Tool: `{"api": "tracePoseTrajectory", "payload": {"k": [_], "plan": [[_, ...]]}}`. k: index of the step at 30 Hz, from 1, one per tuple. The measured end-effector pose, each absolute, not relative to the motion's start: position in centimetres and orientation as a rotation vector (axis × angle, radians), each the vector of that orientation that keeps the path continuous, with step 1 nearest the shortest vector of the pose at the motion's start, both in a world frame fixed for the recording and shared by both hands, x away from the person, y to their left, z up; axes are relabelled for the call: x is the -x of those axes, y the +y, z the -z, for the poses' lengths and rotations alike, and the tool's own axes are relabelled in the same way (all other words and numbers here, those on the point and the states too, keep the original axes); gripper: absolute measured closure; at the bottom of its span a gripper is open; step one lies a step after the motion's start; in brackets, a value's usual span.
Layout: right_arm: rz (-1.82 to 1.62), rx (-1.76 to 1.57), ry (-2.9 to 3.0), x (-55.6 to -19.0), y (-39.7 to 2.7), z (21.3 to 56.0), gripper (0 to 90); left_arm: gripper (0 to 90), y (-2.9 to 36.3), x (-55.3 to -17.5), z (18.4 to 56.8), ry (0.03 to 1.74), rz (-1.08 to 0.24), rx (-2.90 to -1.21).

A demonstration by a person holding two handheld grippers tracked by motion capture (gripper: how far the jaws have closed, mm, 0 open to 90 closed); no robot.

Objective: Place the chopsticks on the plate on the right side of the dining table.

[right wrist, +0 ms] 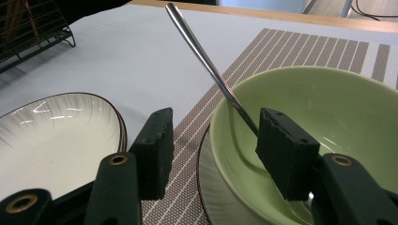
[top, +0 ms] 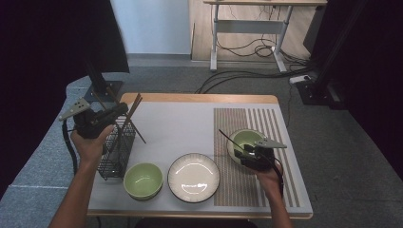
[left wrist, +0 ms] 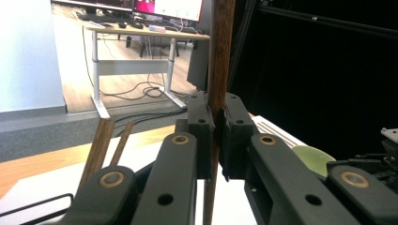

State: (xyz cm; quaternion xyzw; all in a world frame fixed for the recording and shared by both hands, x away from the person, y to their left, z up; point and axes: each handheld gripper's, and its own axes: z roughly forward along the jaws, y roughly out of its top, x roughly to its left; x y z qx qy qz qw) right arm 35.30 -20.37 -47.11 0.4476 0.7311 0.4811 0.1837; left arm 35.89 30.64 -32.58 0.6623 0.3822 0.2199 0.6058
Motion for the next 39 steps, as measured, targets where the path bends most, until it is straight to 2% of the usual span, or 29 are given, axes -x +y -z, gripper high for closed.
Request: {"api": "tracePoseTrajectory", "payload": {"k": [39], "plan": [[-1.382, -1.222, 2.057, -35.4, -19.4, 46.5, 47.1, 84.3, 27.5, -35.5, 34.1, 0.851, -0.436, -1.567]]}}
